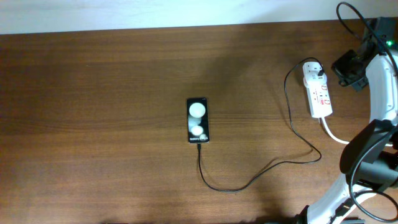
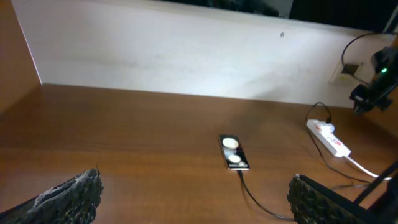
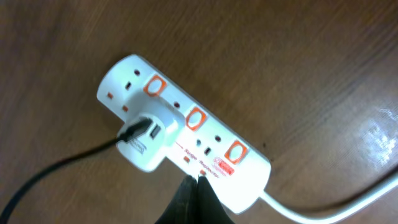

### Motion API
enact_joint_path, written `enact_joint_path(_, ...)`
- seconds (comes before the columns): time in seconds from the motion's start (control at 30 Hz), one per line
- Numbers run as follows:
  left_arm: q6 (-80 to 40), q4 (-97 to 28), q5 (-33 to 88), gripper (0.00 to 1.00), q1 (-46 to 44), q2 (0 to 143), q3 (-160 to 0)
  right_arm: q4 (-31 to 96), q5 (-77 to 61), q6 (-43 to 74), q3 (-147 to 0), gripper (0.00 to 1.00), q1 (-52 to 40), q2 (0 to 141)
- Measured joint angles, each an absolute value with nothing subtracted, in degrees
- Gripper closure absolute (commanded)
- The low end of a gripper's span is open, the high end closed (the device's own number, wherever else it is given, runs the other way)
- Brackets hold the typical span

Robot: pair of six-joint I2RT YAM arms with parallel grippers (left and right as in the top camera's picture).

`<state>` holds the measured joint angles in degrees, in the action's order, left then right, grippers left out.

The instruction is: Plug charger to phone and switch on socket

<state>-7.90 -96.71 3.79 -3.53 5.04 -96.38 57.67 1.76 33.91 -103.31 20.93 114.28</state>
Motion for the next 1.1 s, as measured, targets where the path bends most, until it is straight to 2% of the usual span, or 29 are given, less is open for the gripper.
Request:
enact_joint_path(0.13,-7.88,-96.71,3.79,0.01,-3.53,1.32,-96.64,56.93,1.17,33.78,-103.46,0.96,20.93,115.31)
enact_joint_path(0.63,-7.88,-96.71,3.79,0.01,-3.53,1.21,-97.03,57.17,-2.13,32.25,-109.3,0.96,23.27,129.93)
enact_joint_path(1.1,-7.88,-96.71,3.79,0.01,-3.53,1.21,-97.03,55.46,-6.87,30.83,-109.3,0.96,23.22,130.74)
